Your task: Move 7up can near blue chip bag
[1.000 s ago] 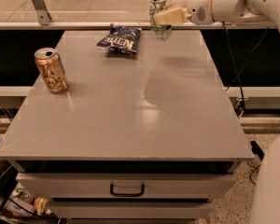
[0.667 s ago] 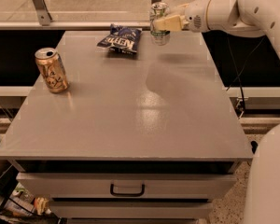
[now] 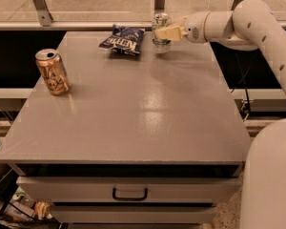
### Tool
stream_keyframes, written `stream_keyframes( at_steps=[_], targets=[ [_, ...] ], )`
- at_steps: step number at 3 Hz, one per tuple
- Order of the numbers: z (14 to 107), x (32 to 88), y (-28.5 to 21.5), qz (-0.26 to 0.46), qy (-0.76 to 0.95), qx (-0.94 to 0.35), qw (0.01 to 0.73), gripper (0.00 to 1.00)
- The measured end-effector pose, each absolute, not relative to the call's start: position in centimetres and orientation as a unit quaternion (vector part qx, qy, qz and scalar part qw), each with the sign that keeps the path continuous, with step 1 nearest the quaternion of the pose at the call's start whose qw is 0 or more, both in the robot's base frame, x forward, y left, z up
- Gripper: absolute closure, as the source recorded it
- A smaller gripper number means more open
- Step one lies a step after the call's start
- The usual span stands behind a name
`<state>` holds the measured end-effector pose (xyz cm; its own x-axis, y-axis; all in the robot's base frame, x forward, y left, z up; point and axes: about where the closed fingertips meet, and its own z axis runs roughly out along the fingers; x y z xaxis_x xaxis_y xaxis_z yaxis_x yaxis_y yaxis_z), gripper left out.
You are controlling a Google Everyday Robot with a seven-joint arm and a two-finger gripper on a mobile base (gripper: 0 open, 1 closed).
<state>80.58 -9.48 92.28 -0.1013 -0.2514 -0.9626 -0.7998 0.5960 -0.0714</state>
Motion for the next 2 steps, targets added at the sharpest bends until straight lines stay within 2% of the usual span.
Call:
stream_keyframes(
  at_steps=[1,2],
  targets=[
    [90.94,81.05,-9.44,0.237,0.708,-0.371,0.553,1.00],
    [90.88,81.07,-9.09,0.240,0.707,-0.372,0.552,0.81]
  ],
)
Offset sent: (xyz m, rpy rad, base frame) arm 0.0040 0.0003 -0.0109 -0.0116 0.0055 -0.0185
